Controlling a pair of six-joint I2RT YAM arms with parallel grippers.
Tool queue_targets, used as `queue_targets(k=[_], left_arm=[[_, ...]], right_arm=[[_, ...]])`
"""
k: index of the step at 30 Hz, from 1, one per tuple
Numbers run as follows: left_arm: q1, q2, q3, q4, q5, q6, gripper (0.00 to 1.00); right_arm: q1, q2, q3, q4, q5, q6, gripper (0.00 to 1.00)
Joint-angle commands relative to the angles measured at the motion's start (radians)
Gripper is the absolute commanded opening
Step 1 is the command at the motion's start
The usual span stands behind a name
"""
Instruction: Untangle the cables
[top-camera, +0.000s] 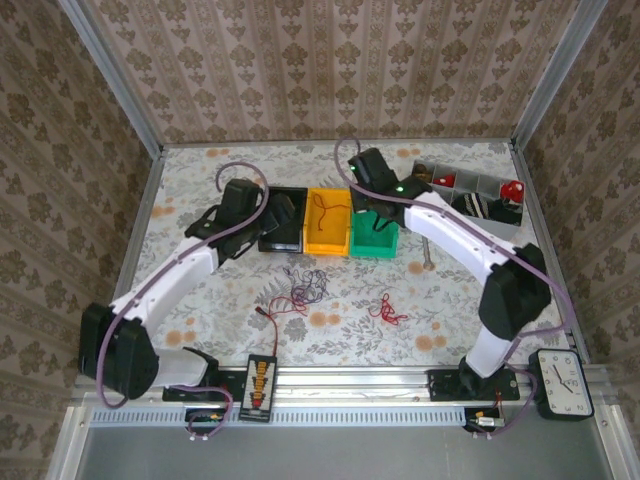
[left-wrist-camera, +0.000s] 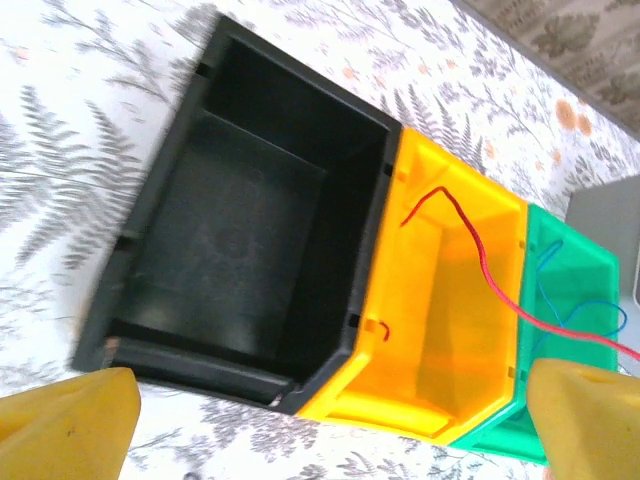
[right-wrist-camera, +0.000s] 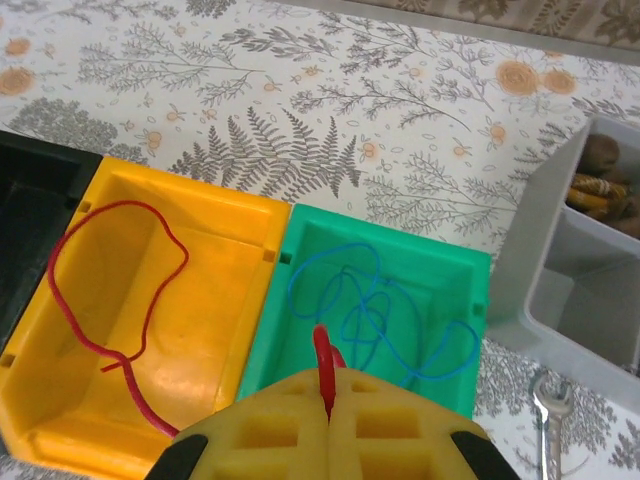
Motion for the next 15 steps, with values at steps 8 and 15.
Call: queue_targets(k=[8, 15], left_arm=[[0.021, -0.144, -0.079, -0.148, -0.082, 0.016, 1.0], [0.021, -0.146, -0.1, -0.157, -0.065, 0.013, 1.0]], right_arm=[[0.064, 0.242, 0.215, -0.179, 0.227, -0.126, 0.0], [0.111, 0.323, 0.278, -0.157, 0.206, -0.207, 0.0]])
